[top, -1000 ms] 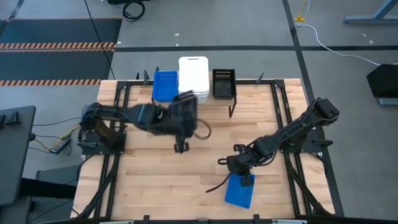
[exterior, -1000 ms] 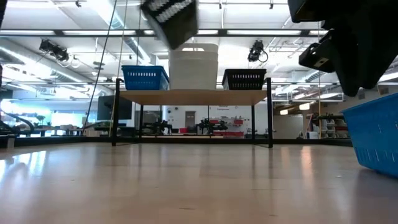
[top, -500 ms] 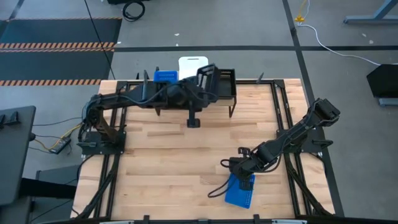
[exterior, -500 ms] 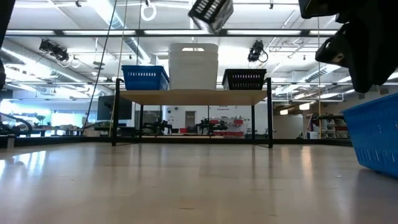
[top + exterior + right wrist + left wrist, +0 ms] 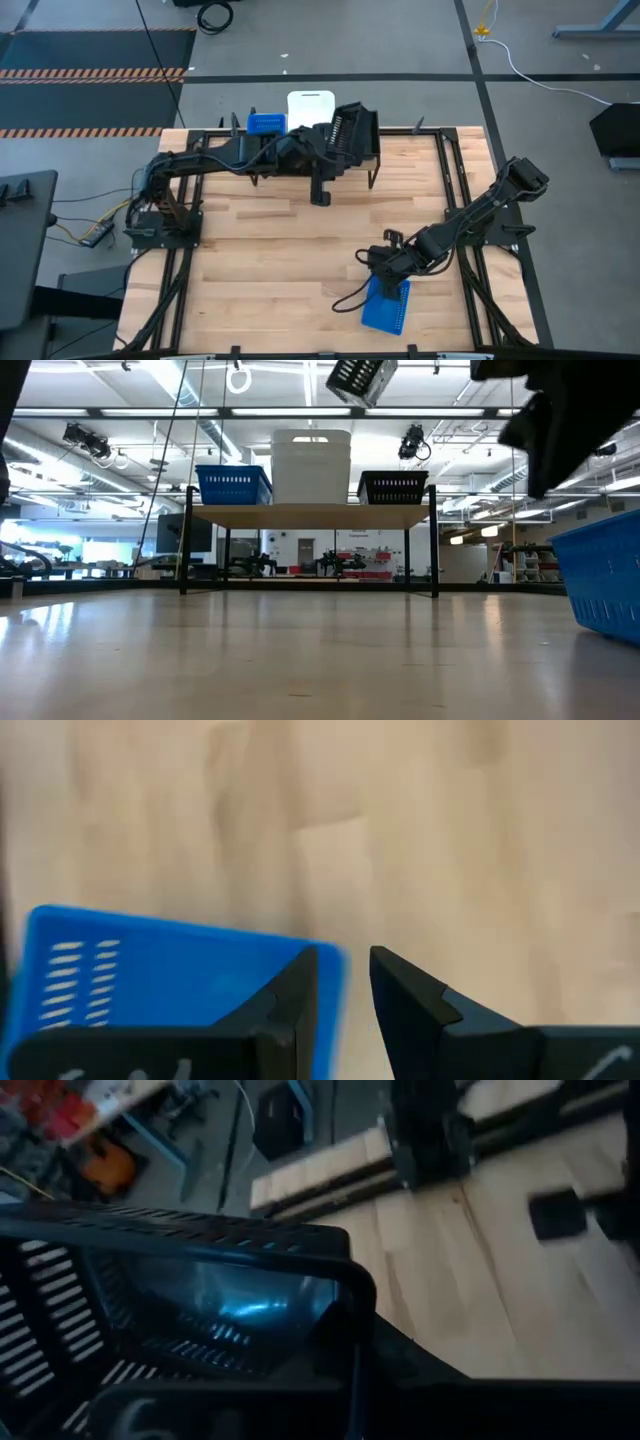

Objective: Stack baskets on shelf by color
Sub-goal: Stack the black bin into the black bin on the shelf

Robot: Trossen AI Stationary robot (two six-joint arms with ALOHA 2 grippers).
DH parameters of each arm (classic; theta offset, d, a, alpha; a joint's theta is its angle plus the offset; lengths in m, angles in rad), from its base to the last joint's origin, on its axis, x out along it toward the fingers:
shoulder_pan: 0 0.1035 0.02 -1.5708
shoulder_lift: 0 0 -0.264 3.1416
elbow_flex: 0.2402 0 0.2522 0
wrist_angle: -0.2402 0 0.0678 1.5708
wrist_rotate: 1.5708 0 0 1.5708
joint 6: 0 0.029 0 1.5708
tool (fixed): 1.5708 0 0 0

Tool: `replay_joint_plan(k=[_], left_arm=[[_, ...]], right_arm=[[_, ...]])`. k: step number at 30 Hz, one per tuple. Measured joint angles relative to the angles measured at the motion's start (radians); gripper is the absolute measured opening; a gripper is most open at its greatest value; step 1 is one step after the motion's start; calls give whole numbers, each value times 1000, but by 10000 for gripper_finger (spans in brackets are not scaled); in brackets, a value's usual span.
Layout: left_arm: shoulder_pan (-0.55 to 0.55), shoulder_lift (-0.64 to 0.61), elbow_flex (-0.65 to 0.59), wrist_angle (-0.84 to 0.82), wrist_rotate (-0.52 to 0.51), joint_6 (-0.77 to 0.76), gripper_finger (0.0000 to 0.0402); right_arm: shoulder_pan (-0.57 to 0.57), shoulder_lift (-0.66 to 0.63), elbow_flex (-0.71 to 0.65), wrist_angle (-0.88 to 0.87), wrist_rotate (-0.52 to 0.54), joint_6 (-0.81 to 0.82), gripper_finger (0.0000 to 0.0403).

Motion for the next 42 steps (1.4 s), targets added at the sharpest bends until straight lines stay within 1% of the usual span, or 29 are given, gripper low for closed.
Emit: replay_joint_plan(k=[2, 4, 6, 8, 10, 13, 16, 19, 21, 23, 25, 29, 33, 38, 40, 42], left_arm=[[0, 13, 2, -40, 1, -4, 7], [0, 16, 0, -126, 11, 1, 7], [-3, 26, 2, -158, 54, 34, 7], [-3, 30, 0, -238, 99, 82, 7], [-7, 38, 0, -269, 175, 162, 7], [-13, 39, 0, -345, 303, 327, 8], [-30, 39, 0, -369, 395, 483, 8], [-47, 39, 0, -398, 466, 623, 5], [-57, 39, 0, -422, 499, 686, 5], [-64, 39, 0, -440, 533, 738, 5], [-70, 39, 0, -443, 583, 779, 5], [-88, 39, 0, -443, 719, 856, 5], [-102, 39, 0, -443, 828, 944, 5], [-94, 39, 1, -443, 999, 1003, 5], [-92, 39, 1, -442, 1038, 1006, 5], [-93, 39, 1, -441, 1051, 1007, 5]], right_arm=[[-3, -20, 35, -75, 67, -10, 99], [-4, -47, 94, -167, 151, -23, 96], [-3, -79, 170, -268, 231, -44, 93], [-3, -111, 257, -343, 294, -82, 91], [-3, -145, 334, -393, 329, -131, 89], [-3, -193, 418, -407, 340, -222, 89], [-10, -235, 468, -405, 316, -337, 89], [-7, -270, 489, -406, 263, -454, 89], [0, -292, 493, -407, 214, -541, 89], [9, -313, 494, -405, 186, -613, 89], [15, -329, 494, -404, 178, -666, 89], [16, -342, 494, -376, 170, -746, 89], [9, -326, 494, -303, 152, -811, 89], [-3, -289, 494, -175, 20, -859, 91], [-6, -273, 494, -124, -11, -872, 98], [-10, -259, 494, -92, -24, -882, 108]])
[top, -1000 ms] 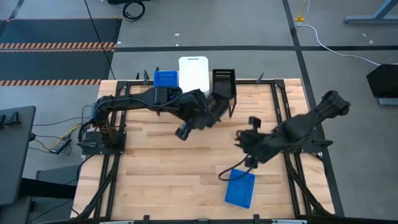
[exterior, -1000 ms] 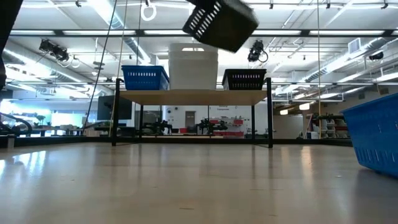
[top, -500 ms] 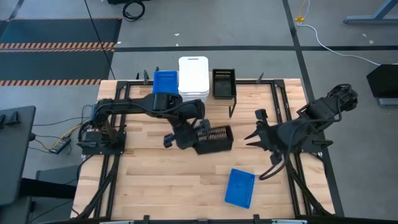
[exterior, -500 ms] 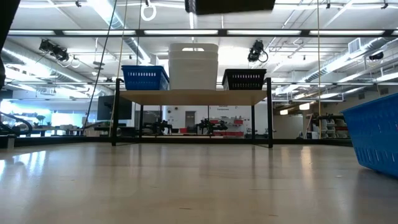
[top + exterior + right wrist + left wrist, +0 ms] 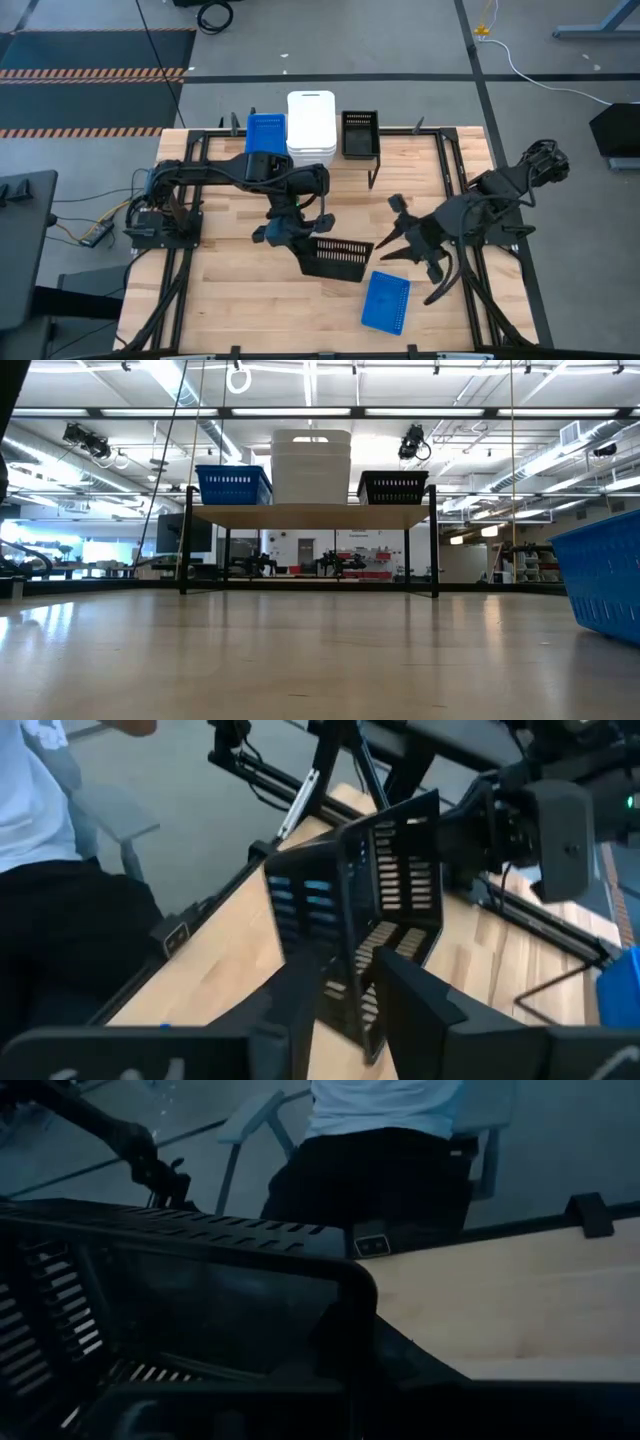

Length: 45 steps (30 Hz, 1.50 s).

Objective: Stack baskets on shelf by color
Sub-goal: Stack the black bin into the black bin on the shelf

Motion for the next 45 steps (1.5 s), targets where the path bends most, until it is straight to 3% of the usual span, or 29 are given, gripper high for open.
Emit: replay_joint_plan(k=[11, 21, 27, 31, 38, 45], left_arm=[[-38, 0, 0, 56, 56, 20, 5], [-34, 0, 0, 80, 56, -16, 8], [-33, 0, 0, 103, 54, -104, 8], [-31, -1, 0, 171, 50, -315, 19], [-19, -3, 1, 190, 42, -358, 44], [-11, -3, 1, 239, 34, -430, 90]], right_arm=[[-37, 58, 0, 57, -141, -12, 161], [-43, 104, 0, 123, -286, -11, 156], [-56, 168, 0, 127, -299, -11, 149], [-67, 184, 0, 116, -311, -29, 121], [-78, 171, -1, 106, -326, -93, 12], [-85, 182, 0, 79, -321, -90, 7]])
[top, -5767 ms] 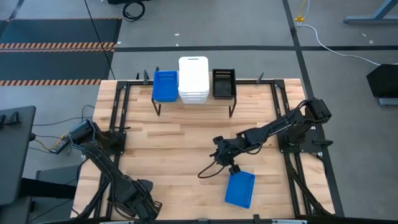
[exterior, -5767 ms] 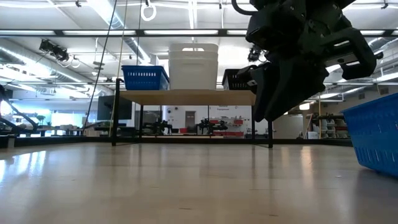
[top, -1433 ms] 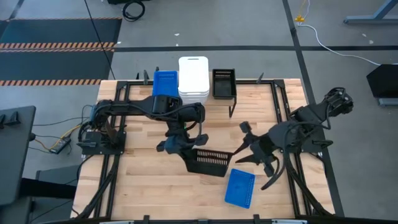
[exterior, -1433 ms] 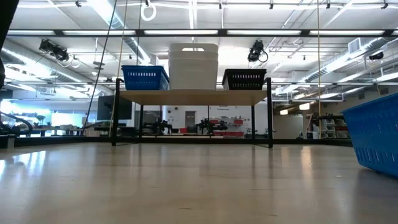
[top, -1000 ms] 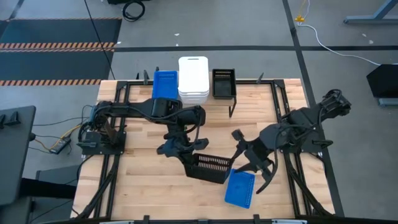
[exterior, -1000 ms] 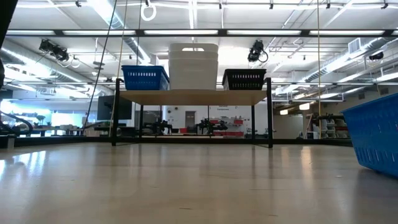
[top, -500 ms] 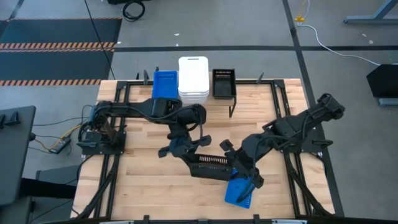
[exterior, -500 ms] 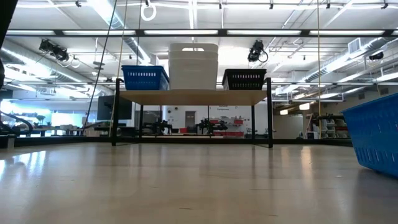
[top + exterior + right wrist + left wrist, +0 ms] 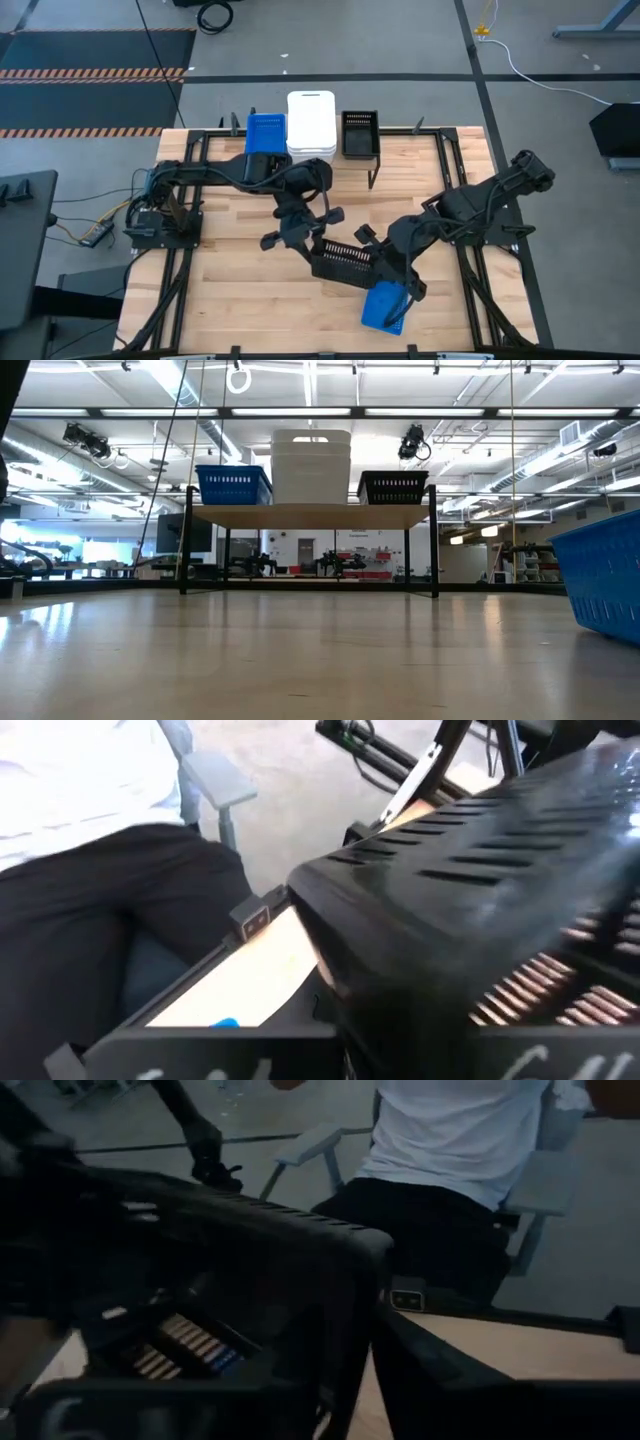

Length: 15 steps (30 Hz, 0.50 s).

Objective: Stack baskets on shelf by color
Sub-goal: Stack the black bin into the black bin on the shelf

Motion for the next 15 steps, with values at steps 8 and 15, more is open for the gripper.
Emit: replay_joint_plan(k=[8, 15], left_arm=[[64, -50, -1, 16, -92, -72, 167], [136, -133, 6, -10, -213, -143, 200]], right_arm=[[-4, 8, -2, -15, 27, 21, 7], [-6, 13, -6, -37, 15, 26, 7]])
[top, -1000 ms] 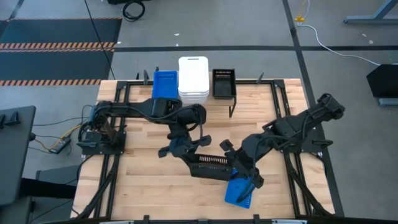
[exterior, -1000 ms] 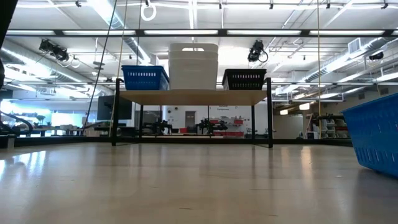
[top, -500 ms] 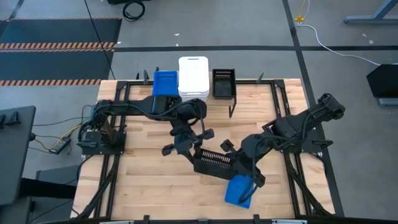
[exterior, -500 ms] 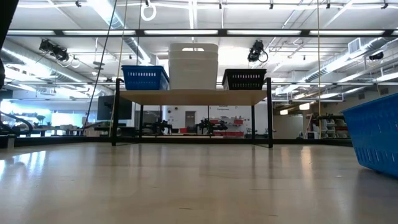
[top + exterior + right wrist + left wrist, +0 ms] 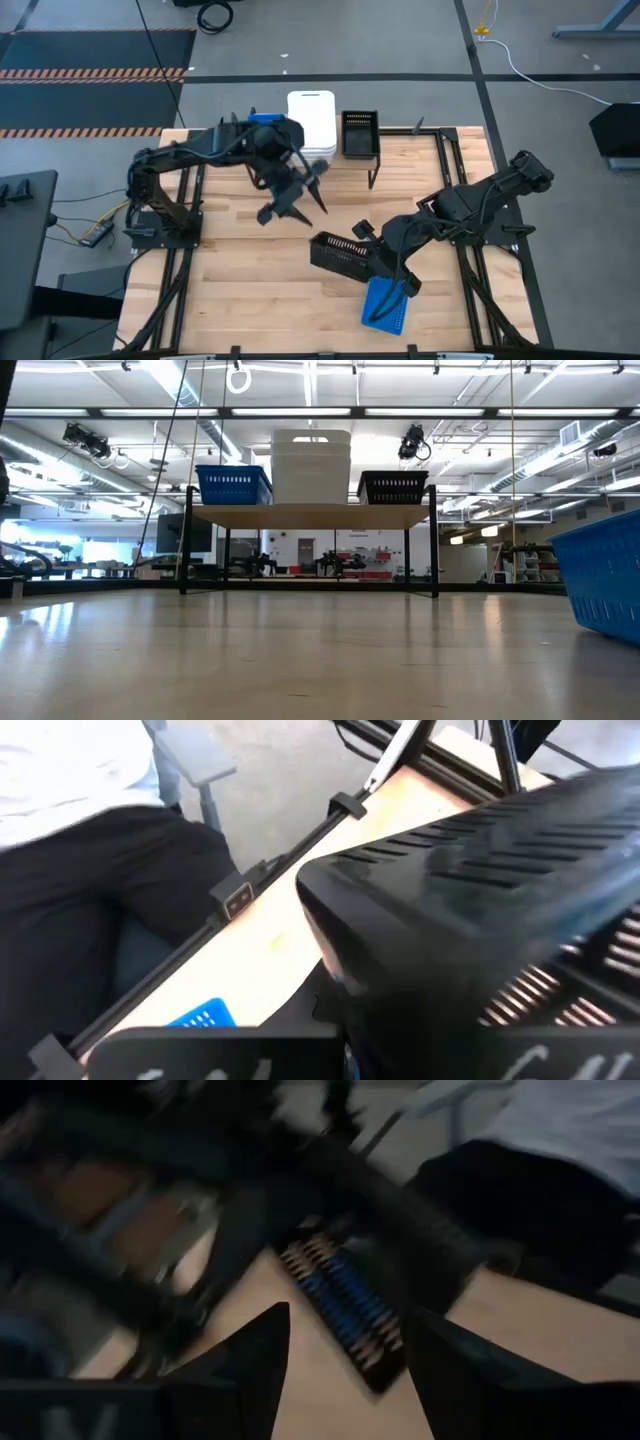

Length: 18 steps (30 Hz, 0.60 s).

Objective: Stack baskets on shelf by color
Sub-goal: Stack the black bin into the black bin on the shelf

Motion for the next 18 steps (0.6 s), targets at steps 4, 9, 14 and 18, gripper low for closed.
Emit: replay_joint_plan(k=[4, 9, 14, 18], left_arm=[[33, -25, -1, -74, -157, -74, 196], [60, -53, -2, -99, -321, -218, 177], [60, -63, -2, -108, -580, -480, 160], [62, -75, -2, -169, -728, -609, 147]], right_arm=[[-2, -5, 0, -23, 51, -1, 7], [-50, -13, 0, -176, 332, 43, 7], [-165, -17, 1, -337, 555, 128, 7], [-283, -17, 1, -373, 588, 131, 7]])
